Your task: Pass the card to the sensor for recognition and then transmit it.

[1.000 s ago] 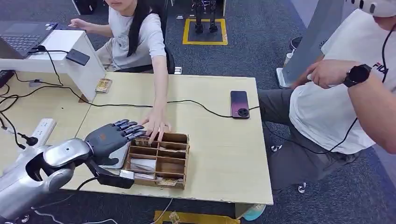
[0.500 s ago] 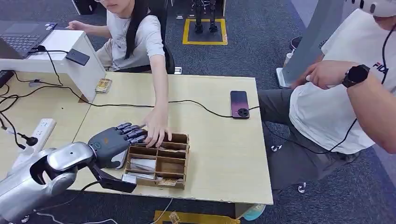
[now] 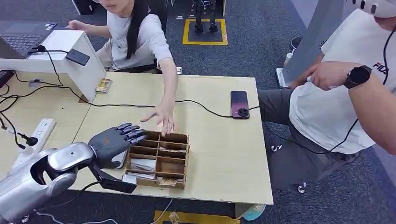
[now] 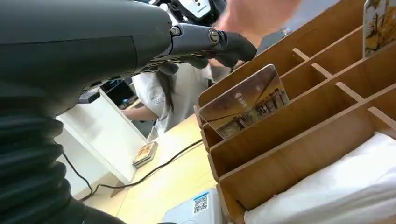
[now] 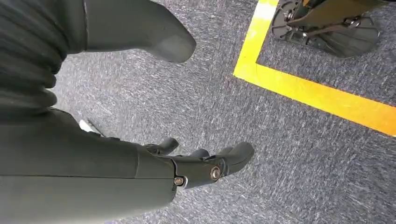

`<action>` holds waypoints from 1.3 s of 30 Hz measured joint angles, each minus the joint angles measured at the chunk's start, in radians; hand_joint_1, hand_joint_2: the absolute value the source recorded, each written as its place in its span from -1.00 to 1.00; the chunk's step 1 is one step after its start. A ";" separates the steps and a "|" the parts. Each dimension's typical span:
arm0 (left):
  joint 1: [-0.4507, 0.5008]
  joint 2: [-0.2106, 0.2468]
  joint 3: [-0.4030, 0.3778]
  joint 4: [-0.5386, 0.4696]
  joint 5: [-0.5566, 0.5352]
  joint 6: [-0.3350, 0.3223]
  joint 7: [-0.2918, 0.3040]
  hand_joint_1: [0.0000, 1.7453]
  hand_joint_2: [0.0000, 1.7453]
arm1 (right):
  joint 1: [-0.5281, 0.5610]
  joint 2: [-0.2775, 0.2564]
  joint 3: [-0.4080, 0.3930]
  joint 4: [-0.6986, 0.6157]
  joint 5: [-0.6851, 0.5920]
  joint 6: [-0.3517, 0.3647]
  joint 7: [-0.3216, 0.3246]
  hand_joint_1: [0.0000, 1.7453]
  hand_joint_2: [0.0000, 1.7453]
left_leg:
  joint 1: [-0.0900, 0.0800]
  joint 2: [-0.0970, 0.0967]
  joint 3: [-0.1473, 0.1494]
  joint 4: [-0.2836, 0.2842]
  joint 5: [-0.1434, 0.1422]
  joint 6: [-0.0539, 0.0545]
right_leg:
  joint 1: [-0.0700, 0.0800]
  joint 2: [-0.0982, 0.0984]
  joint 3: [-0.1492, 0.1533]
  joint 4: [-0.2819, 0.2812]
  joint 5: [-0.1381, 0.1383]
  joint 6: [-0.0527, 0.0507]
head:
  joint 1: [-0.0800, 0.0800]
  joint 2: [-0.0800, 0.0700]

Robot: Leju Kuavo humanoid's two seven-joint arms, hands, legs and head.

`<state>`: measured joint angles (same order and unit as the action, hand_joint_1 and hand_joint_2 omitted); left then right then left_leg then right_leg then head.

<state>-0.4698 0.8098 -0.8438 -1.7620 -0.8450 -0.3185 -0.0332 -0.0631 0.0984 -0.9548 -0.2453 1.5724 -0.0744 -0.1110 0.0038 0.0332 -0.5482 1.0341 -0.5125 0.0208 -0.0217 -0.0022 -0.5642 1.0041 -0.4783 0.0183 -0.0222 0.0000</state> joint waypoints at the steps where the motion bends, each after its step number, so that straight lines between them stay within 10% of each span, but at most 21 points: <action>1: -0.001 0.001 -0.001 0.000 0.000 0.000 0.000 -1.00 1.00 | 0.000 0.000 0.000 0.000 0.000 -0.002 0.000 -1.00 1.00 | 0.000 0.000 0.000 0.000 0.000 0.000 | 0.000 0.000 0.000 0.000 0.000 0.000 | 0.000 0.000; 39: -0.005 0.080 -0.016 -0.057 0.178 -0.011 -0.010 -1.00 1.00 | 0.000 0.000 0.013 0.000 0.000 -0.005 0.000 -1.00 1.00 | 0.000 0.000 0.000 0.000 0.000 0.000 | 0.000 0.000 0.000 0.000 0.000 0.000 | 0.000 0.000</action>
<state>-0.4745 0.8900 -0.8598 -1.8189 -0.6672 -0.3292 -0.0431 -0.0632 0.0984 -0.9415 -0.2449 1.5724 -0.0797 -0.1110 0.0038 0.0332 -0.5482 1.0341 -0.5125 0.0208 -0.0218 -0.0022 -0.5641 1.0041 -0.4783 0.0183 -0.0221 0.0000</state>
